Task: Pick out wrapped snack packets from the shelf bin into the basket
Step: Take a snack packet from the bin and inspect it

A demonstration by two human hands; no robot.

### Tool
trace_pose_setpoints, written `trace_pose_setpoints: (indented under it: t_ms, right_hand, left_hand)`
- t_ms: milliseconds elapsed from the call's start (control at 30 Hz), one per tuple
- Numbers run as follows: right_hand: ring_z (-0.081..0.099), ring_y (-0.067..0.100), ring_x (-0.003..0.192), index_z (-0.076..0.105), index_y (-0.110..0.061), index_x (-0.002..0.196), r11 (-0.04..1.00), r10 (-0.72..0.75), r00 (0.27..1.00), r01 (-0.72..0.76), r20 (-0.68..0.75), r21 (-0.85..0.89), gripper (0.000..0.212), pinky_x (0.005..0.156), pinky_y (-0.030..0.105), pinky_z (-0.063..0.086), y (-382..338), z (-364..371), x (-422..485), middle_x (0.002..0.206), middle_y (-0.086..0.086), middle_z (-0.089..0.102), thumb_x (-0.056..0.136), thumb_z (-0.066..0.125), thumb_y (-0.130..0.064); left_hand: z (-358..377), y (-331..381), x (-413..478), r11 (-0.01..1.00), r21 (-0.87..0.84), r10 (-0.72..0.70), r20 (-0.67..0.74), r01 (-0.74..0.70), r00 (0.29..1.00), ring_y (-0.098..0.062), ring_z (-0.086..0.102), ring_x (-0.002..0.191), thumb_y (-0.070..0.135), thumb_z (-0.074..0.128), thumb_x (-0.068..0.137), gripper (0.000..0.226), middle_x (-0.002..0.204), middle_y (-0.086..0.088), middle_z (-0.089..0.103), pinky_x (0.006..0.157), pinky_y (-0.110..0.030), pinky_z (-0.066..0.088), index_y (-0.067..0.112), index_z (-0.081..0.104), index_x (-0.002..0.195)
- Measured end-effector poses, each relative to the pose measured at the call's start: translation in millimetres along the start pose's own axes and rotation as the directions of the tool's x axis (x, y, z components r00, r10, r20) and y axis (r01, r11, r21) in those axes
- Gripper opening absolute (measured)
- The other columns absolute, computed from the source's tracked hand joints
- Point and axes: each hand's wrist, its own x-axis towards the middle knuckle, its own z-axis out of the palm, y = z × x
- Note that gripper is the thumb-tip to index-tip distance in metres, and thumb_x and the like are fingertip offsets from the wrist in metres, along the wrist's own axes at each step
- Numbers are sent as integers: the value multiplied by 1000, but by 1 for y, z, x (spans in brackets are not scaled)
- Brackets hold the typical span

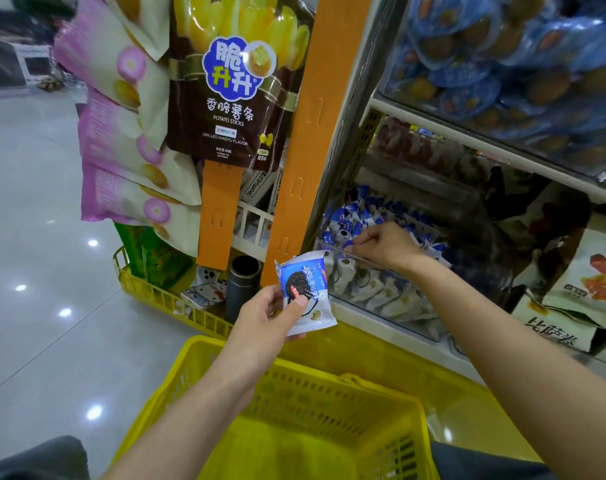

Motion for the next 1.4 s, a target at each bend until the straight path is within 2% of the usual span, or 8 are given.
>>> trace_pose_setpoints:
  t_ms: [233,367,533,700,900,1067,1200,1400]
  right_hand:
    - [63,10,67,68,-12,92,999,-20,999,21,50,-28,11,69,25,55,-7,-3,-4,83,0,66,82,69,-14]
    - [58,9,64,66,-10,106,995,-70,989,78,-130,59,19,59,22,54,-16,-14,-22,73,-5,59,87,62,-12]
    - [64,13,80,63,-22,98,880,-317,861,423,-397,216,14,66,27,58,-32,-36,-69,85,-1,65,91,56,-12]
    - [60,1,61,60,-28,86,849,-330,935,354,-130,391,21,57,17,52,-26,-16,-121,71,-12,65,90,56,-8]
    - [60,2,69,58,-19,89,821,-244,967,166,73,546,15,58,15,49,-18,12,-143,84,0,65,93,51,-7]
    - [66,8,86,62,-20,104,820,-175,971,51,163,571,27,75,22,54,-19,16,-150,99,-2,71,100,36,-27]
    - [64,16,94,62,-15,106,886,-220,962,128,162,446,31,88,29,51,-25,11,-153,106,7,68,94,44,-37]
    - [50,12,59,57,7,88,875,-202,976,217,-80,434,37,56,23,45,-29,-10,-135,70,16,52,86,61,-30]
  left_hand:
    - [1,1,-2,1000,28,4,15,-5,1000,-10,65,94,24,55,91,14,104,2,67,66,-21,55,27,59,104]
    - [2,5,-3,998,49,41,18,-42,999,-9,64,98,25,55,91,18,107,3,67,68,-21,55,26,59,109]
    - [4,14,-6,997,5,79,-31,-79,996,1,65,90,28,57,88,14,95,11,71,81,-24,51,30,58,102]
    - [8,21,-15,986,-62,158,68,-154,985,6,63,89,41,54,77,33,96,14,71,68,-6,46,24,60,105]
    - [7,15,-21,982,-189,19,205,20,978,-22,67,97,41,63,69,55,110,-6,68,84,-39,55,22,50,119]
    - [2,17,-22,978,-159,-78,329,136,941,-22,69,94,37,68,68,60,108,-5,70,66,-28,55,14,53,121]
    - [2,13,-20,995,-57,-68,257,86,964,-16,68,93,42,71,64,63,109,-2,68,67,-30,56,20,53,120]
    - [-1,13,-13,992,-96,-61,161,77,985,-15,70,79,38,58,83,36,92,2,73,64,-30,57,19,56,114]
